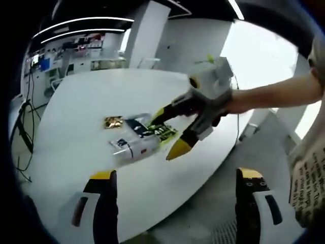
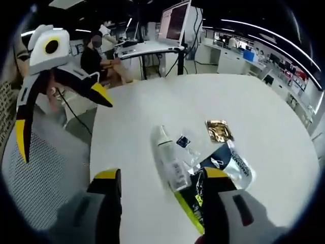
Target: Arrange the skincare products in the storage area until every visible bottle or jar stands upright without overlapping.
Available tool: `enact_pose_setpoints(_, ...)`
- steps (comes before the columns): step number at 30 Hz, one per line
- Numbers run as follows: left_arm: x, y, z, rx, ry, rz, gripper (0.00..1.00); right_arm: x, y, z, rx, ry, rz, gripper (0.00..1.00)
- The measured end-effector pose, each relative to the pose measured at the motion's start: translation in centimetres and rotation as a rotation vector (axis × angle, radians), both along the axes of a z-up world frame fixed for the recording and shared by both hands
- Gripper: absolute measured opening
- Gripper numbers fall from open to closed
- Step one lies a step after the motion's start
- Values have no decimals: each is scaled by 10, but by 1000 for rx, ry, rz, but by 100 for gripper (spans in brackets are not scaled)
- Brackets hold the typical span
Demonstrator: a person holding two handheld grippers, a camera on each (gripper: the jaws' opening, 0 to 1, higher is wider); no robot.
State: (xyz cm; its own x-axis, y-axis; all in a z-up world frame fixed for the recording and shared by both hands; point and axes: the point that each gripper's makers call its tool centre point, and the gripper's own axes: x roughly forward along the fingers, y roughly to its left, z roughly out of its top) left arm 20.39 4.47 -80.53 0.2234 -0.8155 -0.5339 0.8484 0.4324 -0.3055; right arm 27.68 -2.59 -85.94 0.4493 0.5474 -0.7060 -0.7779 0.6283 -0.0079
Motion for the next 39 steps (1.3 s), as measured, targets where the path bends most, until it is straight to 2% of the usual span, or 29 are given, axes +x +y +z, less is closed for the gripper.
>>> enact_pose_setpoints(3,3,4,-2,5,4,12,94,8,6,-7,3,7,3,58)
enact_pose_setpoints(9,7,11,-3,7,9,32,93,23,12,-20,-37,-5,21,44)
enact_pose_setpoints(13,10,15,-7,10,18,50,93,26,10,-28,-68,5,23,38)
enact_pose_setpoints(16,9,15,-9,11,27,57,92,26,10,-33,-88,11,40,29)
enact_pose_setpoints(26,12,14,-8,18,23,56,92,26,17,-44,-147,13,108,22)
enact_pose_setpoints(37,12,13,-2,15,7,46,92,24,15,-42,-154,25,81,21)
enact_pose_setpoints(39,11,13,0,12,4,46,92,21,18,-39,-121,34,63,21)
